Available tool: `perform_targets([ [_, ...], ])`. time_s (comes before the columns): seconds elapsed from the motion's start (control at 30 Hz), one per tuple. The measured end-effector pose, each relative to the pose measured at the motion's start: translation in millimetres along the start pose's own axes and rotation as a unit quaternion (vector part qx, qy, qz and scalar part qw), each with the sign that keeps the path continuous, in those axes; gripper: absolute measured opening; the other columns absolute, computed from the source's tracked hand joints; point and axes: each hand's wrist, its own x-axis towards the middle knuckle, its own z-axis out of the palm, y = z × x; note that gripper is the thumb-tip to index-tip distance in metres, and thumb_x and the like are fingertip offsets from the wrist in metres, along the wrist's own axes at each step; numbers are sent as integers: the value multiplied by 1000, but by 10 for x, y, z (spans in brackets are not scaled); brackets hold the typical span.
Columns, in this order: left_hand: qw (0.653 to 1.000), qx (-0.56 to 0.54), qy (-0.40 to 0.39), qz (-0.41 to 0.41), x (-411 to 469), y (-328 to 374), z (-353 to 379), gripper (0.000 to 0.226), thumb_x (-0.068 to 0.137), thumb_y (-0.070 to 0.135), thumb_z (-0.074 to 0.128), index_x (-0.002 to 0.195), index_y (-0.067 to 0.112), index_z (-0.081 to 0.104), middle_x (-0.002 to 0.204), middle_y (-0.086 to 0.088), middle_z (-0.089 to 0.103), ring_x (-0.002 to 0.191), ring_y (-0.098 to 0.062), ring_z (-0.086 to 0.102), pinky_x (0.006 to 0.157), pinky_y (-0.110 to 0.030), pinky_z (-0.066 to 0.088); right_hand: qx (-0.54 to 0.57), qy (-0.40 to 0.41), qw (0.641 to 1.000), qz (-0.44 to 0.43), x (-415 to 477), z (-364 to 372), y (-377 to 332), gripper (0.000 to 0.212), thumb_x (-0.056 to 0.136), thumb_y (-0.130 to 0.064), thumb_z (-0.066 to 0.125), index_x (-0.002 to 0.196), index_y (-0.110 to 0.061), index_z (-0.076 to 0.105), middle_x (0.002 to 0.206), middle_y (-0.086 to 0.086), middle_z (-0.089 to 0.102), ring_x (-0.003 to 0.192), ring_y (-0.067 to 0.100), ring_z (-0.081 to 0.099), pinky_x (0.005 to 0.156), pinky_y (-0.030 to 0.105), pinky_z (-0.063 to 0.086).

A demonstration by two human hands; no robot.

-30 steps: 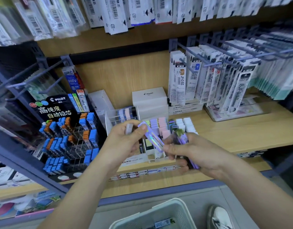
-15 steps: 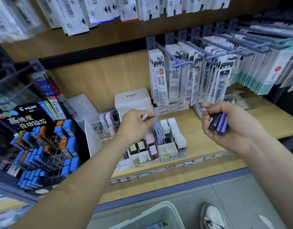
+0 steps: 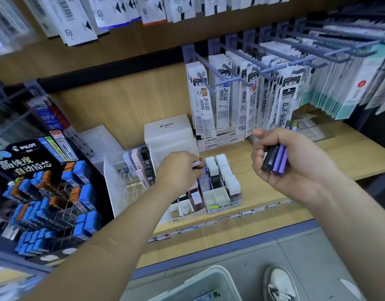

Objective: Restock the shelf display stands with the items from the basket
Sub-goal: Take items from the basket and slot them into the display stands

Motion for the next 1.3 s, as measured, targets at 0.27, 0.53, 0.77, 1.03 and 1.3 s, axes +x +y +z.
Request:
perform_targets([
  [0.27, 983, 149, -10, 104, 55, 82, 0, 17, 90, 32, 56, 99, 27, 69, 102, 4, 60, 93, -22, 59, 66, -27, 41, -54, -13, 998, 15, -23, 57, 40, 10, 90, -11, 61, 99, -13, 64, 60, 3, 56, 43, 10, 50, 40, 19, 45],
  [0.53, 965, 228, -48, 123, 128, 126, -20, 17, 89, 26, 55, 96, 24, 70, 98, 1, 64, 91, -27, 60, 63, -27, 37, -28, -22, 997, 62, 9, 90, 101, 22, 84, -33, 65, 97, -18, 57, 63, 1, 48, 48, 12, 40, 46, 20, 38],
  [0.77, 991, 115, -22, 72, 79, 162, -148, 36, 93, 36, 50, 63, 15, 54, 67, 6, 55, 73, -26, 56, 56, -29, 34, 49, -71, 995, 56, 19, 107, 119, 6, 91, -9, 52, 96, -8, 55, 75, 9, 59, 64, 20, 58, 65, 34, 57],
  [1.03, 763, -614, -115, -166, -270, 557, -599, 39, 96, 51, 41, 79, 19, 54, 55, 4, 35, 41, -8, 21, 41, -17, 10, -95, -81, 992, 25, -57, 207, 196, 15, 88, -27, 65, 87, -14, 60, 63, 1, 58, 47, 9, 51, 35, 15, 39],
  [1.3, 866, -489, -93, -42, -412, 607, -735, 34, 92, 43, 52, 90, 10, 55, 57, 5, 44, 36, -6, 27, 35, -14, 21, -165, -77, 980, 78, -43, 244, 247, 59, 93, -65, 39, 86, -12, 64, 58, 5, 52, 37, 10, 37, 31, 12, 20],
])
